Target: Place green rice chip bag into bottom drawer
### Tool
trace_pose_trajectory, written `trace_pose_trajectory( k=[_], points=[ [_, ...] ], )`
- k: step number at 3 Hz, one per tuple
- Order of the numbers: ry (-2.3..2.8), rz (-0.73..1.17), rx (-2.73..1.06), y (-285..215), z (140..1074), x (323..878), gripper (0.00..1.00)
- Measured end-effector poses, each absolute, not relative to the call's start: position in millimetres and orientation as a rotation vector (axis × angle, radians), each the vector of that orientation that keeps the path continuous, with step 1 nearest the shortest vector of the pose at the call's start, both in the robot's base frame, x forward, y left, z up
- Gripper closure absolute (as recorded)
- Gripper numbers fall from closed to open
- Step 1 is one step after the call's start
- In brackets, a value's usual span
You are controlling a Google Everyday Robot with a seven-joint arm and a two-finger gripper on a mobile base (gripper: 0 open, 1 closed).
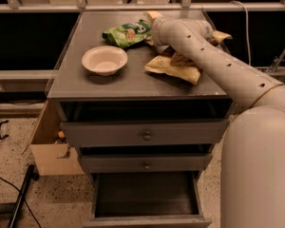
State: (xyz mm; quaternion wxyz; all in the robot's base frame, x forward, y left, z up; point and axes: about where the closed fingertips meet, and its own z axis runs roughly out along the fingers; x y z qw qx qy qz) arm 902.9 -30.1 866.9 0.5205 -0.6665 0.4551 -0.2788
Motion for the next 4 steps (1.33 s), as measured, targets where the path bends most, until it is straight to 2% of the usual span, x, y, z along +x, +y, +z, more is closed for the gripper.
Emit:
trace_pose_trajectory(
  k=[2,3,4],
  points=[
    [1.091,-0.668,-1.598,-30.1,866.8,902.9,0.81],
    [1.091,-0.668,-1.598,-29.9,866.7,903.0,1.00],
    [1.091,-0.668,-1.598,-29.8,866.7,903.0,1.00]
  ],
)
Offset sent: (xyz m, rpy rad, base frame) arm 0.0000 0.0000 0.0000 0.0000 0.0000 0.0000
